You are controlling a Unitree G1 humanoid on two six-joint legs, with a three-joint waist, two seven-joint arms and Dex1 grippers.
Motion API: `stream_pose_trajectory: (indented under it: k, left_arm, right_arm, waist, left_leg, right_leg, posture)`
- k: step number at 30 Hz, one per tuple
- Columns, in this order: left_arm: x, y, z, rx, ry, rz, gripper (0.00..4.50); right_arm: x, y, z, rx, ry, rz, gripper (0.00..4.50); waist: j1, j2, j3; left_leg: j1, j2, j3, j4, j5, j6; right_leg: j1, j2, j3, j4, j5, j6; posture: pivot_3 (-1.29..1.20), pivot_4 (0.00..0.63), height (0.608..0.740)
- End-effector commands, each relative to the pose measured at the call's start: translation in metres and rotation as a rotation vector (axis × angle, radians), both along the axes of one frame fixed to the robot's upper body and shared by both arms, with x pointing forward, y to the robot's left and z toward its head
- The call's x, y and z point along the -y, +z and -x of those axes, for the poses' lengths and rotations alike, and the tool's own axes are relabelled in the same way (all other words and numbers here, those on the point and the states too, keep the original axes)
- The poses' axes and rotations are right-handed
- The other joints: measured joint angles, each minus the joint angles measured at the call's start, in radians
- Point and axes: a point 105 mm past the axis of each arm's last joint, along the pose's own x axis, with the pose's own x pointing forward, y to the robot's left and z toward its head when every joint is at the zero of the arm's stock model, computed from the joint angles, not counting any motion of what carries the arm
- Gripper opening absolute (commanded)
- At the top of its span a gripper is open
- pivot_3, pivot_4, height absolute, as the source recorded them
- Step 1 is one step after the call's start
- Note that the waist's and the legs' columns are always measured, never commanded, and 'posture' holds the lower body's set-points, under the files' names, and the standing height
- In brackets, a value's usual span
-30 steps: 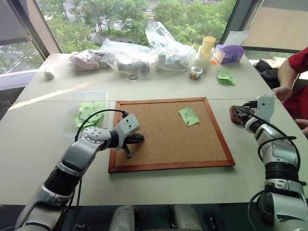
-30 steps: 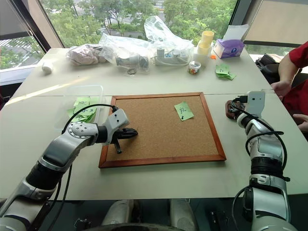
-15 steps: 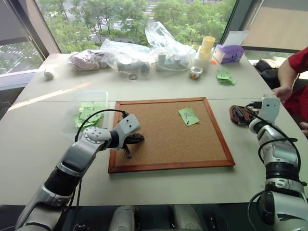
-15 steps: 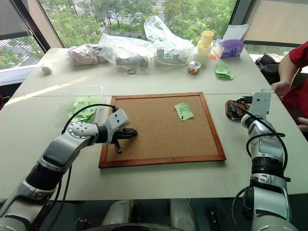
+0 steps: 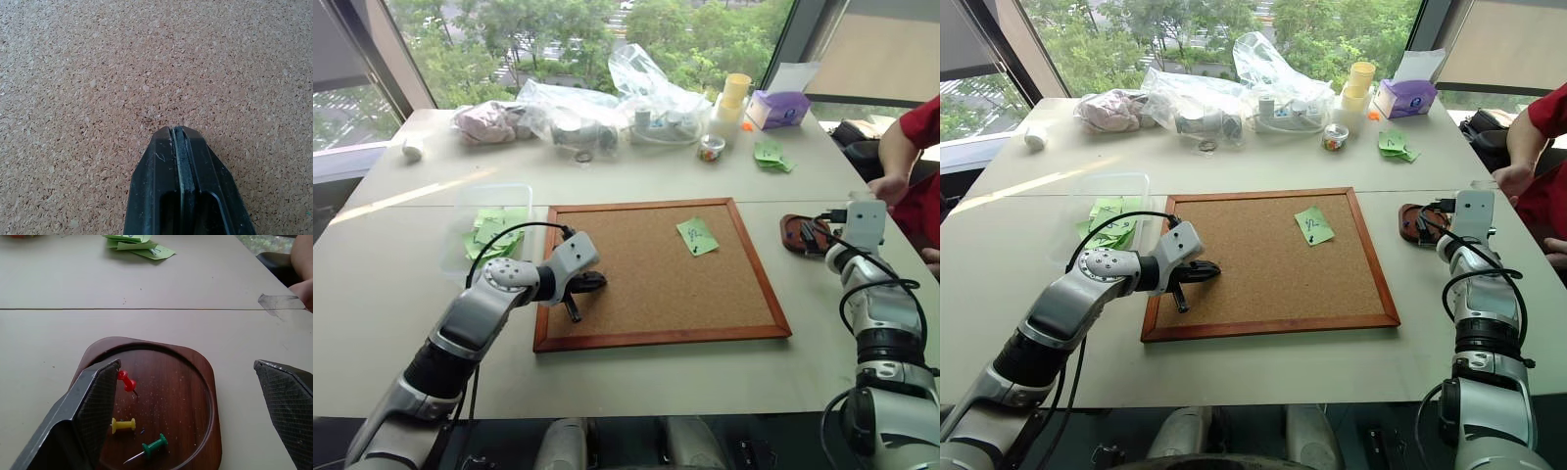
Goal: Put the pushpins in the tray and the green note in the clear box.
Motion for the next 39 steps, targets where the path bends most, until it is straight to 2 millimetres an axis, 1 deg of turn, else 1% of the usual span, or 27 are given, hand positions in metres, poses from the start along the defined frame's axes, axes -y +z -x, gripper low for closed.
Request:
stream_pose_trajectory:
  k: [1,11,13,17,19,23,25,26,27,28,29,30,32,34,36,39]
  left_arm:
    - [0.004,-0.020,0.010,-0.076,-0.016,-0.027,0.00]
    - [0.004,-0.021,0.009,-0.071,-0.012,-0.029,0.00]
    - [0.004,-0.021,0.008,-0.070,-0.011,-0.029,0.00]
    - [0.004,-0.021,0.007,-0.065,-0.009,-0.030,0.00]
    - [0.003,-0.021,0.007,-0.064,-0.008,-0.030,0.00]
    - [0.003,-0.021,0.007,-0.064,-0.004,-0.030,0.00]
    - [0.002,-0.022,0.007,-0.064,-0.003,-0.030,0.00]
    - [0.002,-0.022,0.008,-0.064,-0.003,-0.031,0.00]
    - [0.002,-0.022,0.008,-0.065,-0.002,-0.031,0.00]
    - [0.002,-0.022,0.008,-0.065,-0.001,-0.030,0.00]
    - [0.001,-0.022,0.009,-0.065,-0.001,-0.030,0.00]
    - [0.001,-0.022,0.009,-0.066,-0.002,-0.029,0.00]
    - [0.001,-0.022,0.010,-0.068,-0.007,-0.028,0.00]
    - [0.000,-0.021,0.010,-0.068,-0.010,-0.029,0.00]
    - [0.000,-0.021,0.009,-0.066,-0.011,-0.031,0.00]
    - [0.000,-0.020,0.008,-0.063,-0.012,-0.031,0.00]
  right_arm:
    - [0.004,0.013,-0.003,0.033,-0.013,-0.006,4.45]
    - [0.000,0.011,-0.005,0.020,-0.001,-0.063,4.45]
    - [-0.001,0.008,-0.006,-0.010,0.003,-0.077,4.45]
    - [-0.003,0.007,-0.008,-0.025,0.012,-0.070,4.45]
    - [-0.003,0.011,-0.009,-0.007,0.008,-0.067,4.45]
    - [0.000,0.031,-0.008,0.083,-0.003,-0.027,4.45]
    - [-0.002,0.041,-0.006,0.131,0.010,0.003,4.45]
    - [-0.007,0.050,-0.004,0.181,0.031,0.025,4.45]
    - [-0.018,0.061,-0.001,0.234,0.088,0.051,4.45]
    - [-0.027,0.069,0.003,0.269,0.129,0.068,4.45]
    - [-0.041,0.071,0.005,0.281,0.195,0.058,4.45]
    - [-0.056,0.067,0.007,0.265,0.264,0.032,4.45]
    - [-0.093,0.057,0.015,0.211,0.437,-0.025,4.45]
    - [-0.133,0.043,0.027,0.138,0.622,-0.078,4.45]
    - [-0.155,0.030,0.035,0.073,0.713,-0.125,4.45]
    - [-0.177,0.017,0.039,0.019,0.785,-0.149,4.45]
  waist:
    - [0.000,0.000,0.000]
    - [0.000,0.000,0.000]
    - [0.000,0.000,0.000]
    - [0.001,0.000,0.000]
    - [0.002,0.000,0.000]
    - [0.002,0.000,0.000]
    - [0.002,0.000,0.000]
    - [0.003,0.000,0.000]
    - [0.005,0.000,0.000]
    - [0.004,0.000,0.000]
    - [0.003,0.000,0.000]
    - [0.002,0.000,0.000]
    - [0.002,0.000,0.000]
    - [0.001,0.000,0.000]
    - [0.000,0.000,0.000]
    - [0.001,0.000,0.000]
  left_leg:
    - [0.000,0.000,0.000,0.000,0.000,0.000]
    - [0.000,0.000,0.000,0.000,0.000,0.000]
    - [0.000,0.000,0.000,0.000,0.000,0.000]
    - [0.000,0.000,0.000,0.000,0.000,0.001]
    - [0.000,0.000,0.000,0.000,0.000,0.001]
    - [0.000,0.000,0.000,0.000,-0.001,0.001]
    - [0.000,0.000,0.000,0.000,-0.001,0.001]
    - [0.000,0.000,0.000,0.000,-0.001,0.001]
    - [0.000,0.000,0.000,0.000,-0.001,0.001]
    - [0.000,0.000,0.000,0.000,-0.001,0.001]
    - [0.000,0.000,-0.001,-0.001,-0.001,0.001]
    - [0.000,0.000,0.000,-0.001,-0.001,0.001]
    - [0.000,0.001,-0.001,-0.001,-0.001,0.002]
    - [0.000,0.001,-0.001,-0.001,-0.002,0.003]
    - [0.000,0.001,-0.001,-0.001,-0.002,0.003]
    - [0.000,0.001,-0.001,-0.001,-0.003,0.004]
  right_leg:
    - [0.000,0.000,0.000,0.000,0.000,0.000]
    - [0.000,0.000,0.000,0.000,0.000,0.000]
    - [0.000,0.000,0.000,0.000,0.000,0.000]
    - [0.000,0.000,0.000,0.000,0.000,0.000]
    - [0.000,0.000,0.000,0.000,0.000,0.000]
    - [0.000,-0.001,0.000,0.000,0.000,0.000]
    - [0.000,-0.001,0.000,0.000,0.000,0.000]
    - [0.000,-0.001,0.000,0.000,0.000,0.000]
    - [0.000,-0.001,0.000,0.000,0.000,0.000]
    - [0.000,-0.002,0.000,0.000,0.000,0.000]
    - [0.000,-0.002,0.000,0.000,0.000,0.001]
    - [0.000,-0.002,0.000,0.000,0.000,0.001]
    - [0.001,-0.001,0.000,0.000,0.000,0.001]
    - [0.001,-0.001,-0.001,0.000,0.000,0.001]
    - [0.001,-0.002,-0.001,0.000,0.000,0.001]
    - [0.001,-0.003,-0.001,0.000,0.000,0.000]
  posture:
    - [0.00,0.150,0.738]
    - [0.00,0.150,0.738]
    - [0.00,0.150,0.738]
    - [0.00,0.150,0.738]
    - [0.00,0.150,0.738]
    - [0.00,0.150,0.738]
    - [0.00,0.150,0.738]
    - [0.00,0.150,0.738]
    - [0.00,0.150,0.738]
    - [0.00,0.150,0.738]
    - [0.00,0.150,0.738]
    - [0.00,0.150,0.738]
    - [0.00,0.150,0.738]
    - [0.00,0.150,0.738]
    - [0.00,0.150,0.738]
    - [0.00,0.150,0.738]
